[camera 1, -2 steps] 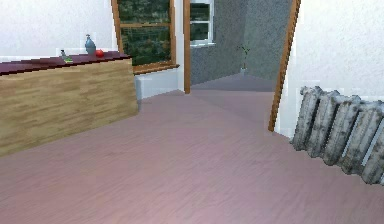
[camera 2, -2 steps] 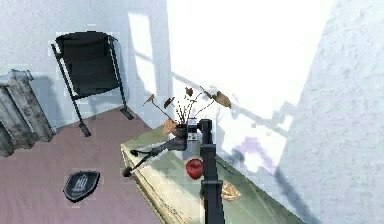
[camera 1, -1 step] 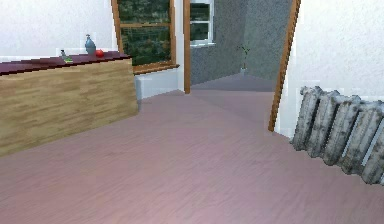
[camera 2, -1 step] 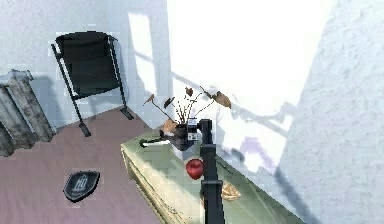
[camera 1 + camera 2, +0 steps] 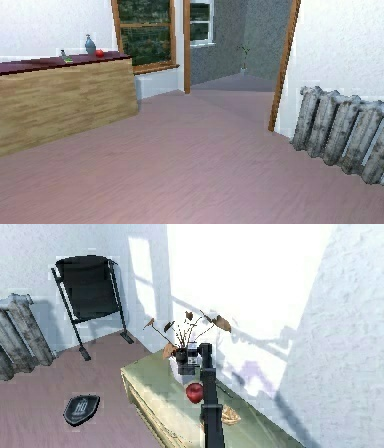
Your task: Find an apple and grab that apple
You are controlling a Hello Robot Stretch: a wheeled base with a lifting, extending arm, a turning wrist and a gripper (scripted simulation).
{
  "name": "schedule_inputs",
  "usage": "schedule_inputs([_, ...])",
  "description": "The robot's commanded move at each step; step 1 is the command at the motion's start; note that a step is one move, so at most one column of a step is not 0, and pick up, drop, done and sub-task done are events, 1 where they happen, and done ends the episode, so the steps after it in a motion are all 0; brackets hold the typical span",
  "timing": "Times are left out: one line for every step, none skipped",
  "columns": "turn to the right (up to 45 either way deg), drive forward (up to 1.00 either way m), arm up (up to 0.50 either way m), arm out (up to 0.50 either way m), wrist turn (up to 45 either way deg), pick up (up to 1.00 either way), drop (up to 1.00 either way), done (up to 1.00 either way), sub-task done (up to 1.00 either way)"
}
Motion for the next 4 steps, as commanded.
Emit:
schedule_inputs([0.0, 0.00, 0.00, 0.00, 12.0, 0.00, 0.00, 0.00, 0.00])
schedule_inputs([0.0, 0.00, -0.30, 0.00, 0.0, 0.00, 0.00, 0.00, 0.00])
schedule_inputs([0.0, 0.00, 0.00, 0.00, 0.0, 1.00, 0.00, 0.00, 0.00])
schedule_inputs([0.0, 0.00, 0.10, 0.00, 0.0, 0.00, 0.00, 0.00, 0.00])
